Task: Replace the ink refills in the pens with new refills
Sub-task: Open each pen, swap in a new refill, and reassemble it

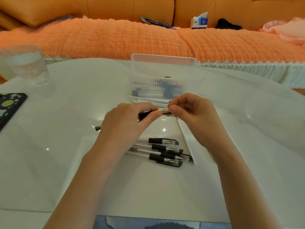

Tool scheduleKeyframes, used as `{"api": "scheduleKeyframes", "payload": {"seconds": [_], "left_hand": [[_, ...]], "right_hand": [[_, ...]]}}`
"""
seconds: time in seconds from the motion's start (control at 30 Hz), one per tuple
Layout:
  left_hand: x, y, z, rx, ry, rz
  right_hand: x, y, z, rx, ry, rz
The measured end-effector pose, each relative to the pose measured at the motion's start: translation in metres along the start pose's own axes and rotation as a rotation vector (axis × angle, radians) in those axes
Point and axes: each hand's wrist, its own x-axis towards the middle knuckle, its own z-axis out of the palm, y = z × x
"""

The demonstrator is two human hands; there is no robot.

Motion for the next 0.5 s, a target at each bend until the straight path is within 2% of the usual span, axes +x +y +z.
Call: {"api": "scheduleKeyframes", "payload": {"seconds": [0.13,0.33,0.5], "left_hand": [[-0.001,0.000,-0.004,0.002,-0.011,-0.021],[0.000,-0.010,-0.007,-0.055,-0.160,-0.108],[0.000,-0.020,-0.013,-0.136,-0.167,-0.144]], "right_hand": [[0.000,-0.001,0.001,-0.002,-0.010,0.002],[0.001,0.009,-0.004,-0.117,0.055,0.077],[-0.001,0.014,-0.002,-0.209,-0.030,0.117]]}}
